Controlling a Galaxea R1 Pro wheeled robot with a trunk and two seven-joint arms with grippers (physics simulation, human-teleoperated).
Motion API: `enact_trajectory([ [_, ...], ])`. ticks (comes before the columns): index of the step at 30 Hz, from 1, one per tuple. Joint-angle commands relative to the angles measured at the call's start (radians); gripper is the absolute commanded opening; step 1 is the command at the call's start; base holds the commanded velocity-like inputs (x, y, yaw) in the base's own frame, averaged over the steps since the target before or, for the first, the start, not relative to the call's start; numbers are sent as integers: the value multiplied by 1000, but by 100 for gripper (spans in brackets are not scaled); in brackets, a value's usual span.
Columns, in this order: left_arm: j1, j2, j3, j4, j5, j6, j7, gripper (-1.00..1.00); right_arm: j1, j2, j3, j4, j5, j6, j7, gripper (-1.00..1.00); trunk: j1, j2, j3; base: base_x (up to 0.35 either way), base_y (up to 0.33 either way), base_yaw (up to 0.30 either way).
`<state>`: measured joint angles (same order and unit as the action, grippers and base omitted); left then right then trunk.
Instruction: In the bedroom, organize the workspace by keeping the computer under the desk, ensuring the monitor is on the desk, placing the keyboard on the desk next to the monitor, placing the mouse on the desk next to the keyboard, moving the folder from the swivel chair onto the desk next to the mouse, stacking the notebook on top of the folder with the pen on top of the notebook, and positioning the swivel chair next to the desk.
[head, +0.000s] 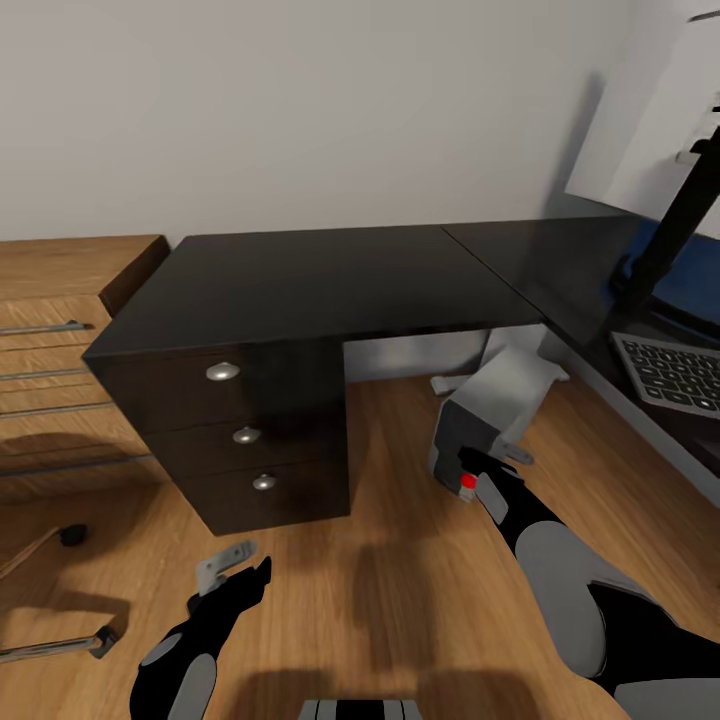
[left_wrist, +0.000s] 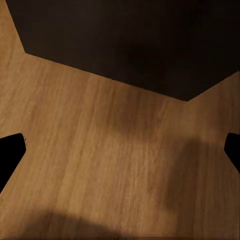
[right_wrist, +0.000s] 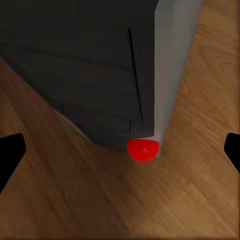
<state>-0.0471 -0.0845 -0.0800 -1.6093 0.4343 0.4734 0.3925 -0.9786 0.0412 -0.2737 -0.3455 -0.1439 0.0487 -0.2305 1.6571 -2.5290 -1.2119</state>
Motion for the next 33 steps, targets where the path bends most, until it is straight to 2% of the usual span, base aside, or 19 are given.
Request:
enact_trajectory([
  [1, 0, 0, -1, -1, 11, 2, 9, 100, 0, 0, 2, -3, -8, 5, -5, 100, 0, 0, -1, -64, 0, 0],
  [11, 0, 0, -1, -1, 11, 0, 9, 100, 0, 19, 4, -9, -9, 7, -9, 100, 0, 0, -1, -15, 0, -4],
  [26, 0, 1, 0, 4, 8, -3, 11, 100, 0, 20, 4, -4, -8, 5, -12, 100, 0, 0, -1, -309, 0, 0],
  [28, 0, 0, -13, 4, 8, -4, 11, 100, 0, 20, 4, -3, -8, 5, -12, 100, 0, 0, -1, -53, 0, 0],
  [33, 0, 1, -27, 4, 6, -6, 13, 100, 0, 21, 4, -2, -8, 4, -12, 100, -3, 1, 19, -21, 0, 0],
])
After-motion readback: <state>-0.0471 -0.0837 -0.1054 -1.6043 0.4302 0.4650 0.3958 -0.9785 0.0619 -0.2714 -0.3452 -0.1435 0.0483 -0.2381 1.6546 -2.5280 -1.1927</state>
